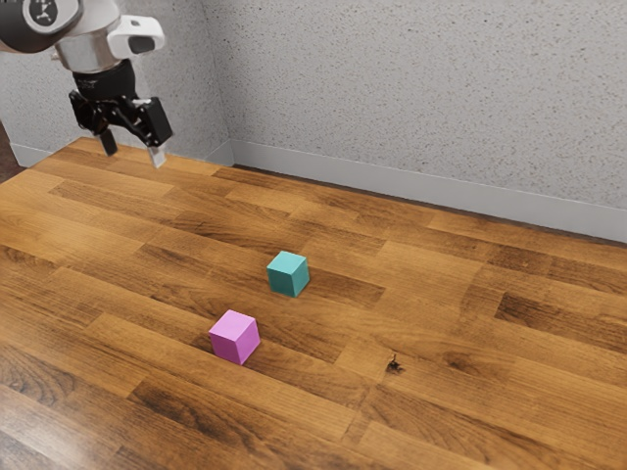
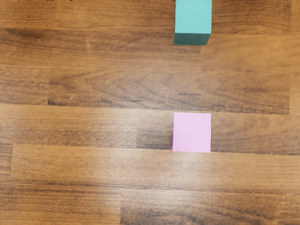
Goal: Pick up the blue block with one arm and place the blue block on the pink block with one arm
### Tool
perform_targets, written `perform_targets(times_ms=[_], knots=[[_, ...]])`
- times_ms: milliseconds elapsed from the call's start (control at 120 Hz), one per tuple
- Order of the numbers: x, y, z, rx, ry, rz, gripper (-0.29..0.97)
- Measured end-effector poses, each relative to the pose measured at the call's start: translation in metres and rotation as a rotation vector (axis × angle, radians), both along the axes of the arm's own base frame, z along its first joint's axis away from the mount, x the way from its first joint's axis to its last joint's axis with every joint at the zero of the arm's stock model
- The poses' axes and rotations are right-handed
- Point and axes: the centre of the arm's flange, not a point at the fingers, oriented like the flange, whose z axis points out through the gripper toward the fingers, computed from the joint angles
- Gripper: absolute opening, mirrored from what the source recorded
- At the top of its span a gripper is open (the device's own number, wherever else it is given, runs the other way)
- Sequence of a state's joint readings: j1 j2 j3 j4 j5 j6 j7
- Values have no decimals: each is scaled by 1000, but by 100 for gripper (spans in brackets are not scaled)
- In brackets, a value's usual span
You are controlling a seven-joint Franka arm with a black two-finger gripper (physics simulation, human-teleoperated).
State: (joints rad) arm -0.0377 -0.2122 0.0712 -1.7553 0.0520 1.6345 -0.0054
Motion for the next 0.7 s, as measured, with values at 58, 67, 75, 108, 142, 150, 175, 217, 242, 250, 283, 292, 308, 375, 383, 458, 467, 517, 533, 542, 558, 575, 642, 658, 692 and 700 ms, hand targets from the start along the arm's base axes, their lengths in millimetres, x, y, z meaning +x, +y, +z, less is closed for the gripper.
perform_targets(times_ms=[58, 67, 75, 108, 142, 150, 175, 217, 242, 250, 283, 292, 308, 375, 383, 458, 467, 517, 533, 542, 558, 575, 642, 658, 692, 700], knots=[[0, 1, 0, 3, -6, 2, 68], [0, 1, -1, 3, -6, 3, 68], [0, 2, -1, 3, -7, 3, 68], [1, 1, 0, 4, -10, 3, 68], [2, 1, -1, 6, -12, 4, 68], [3, 3, -4, 6, -7, 8, 68], [6, 12, -13, 4, 9, 26, 68], [11, 16, -23, 1, 25, 38, 68], [14, 12, -27, -4, 29, 33, 68], [15, 10, -27, -6, 30, 31, 68], [18, 4, -33, -14, 37, 30, 68], [20, 3, -35, -15, 41, 30, 68], [24, 0, -40, -18, 50, 31, 68], [52, -10, -74, -34, 85, 41, 68], [56, -11, -79, -35, 89, 42, 68], [85, -22, -118, -54, 89, 54, 68], [87, -23, -121, -59, 87, 55, 68], [102, -32, -143, -80, 79, 61, 68], [107, -35, -150, -85, 75, 63, 68], [109, -37, -153, -87, 74, 63, 68], [113, -41, -162, -92, 73, 63, 68], [117, -44, -170, -95, 72, 64, 68], [134, -56, -196, -107, 59, 65, 68], [137, -59, -201, -109, 54, 65, 68], [144, -65, -209, -114, 43, 64, 68], [146, -66, -211, -115, 41, 63, 68]])
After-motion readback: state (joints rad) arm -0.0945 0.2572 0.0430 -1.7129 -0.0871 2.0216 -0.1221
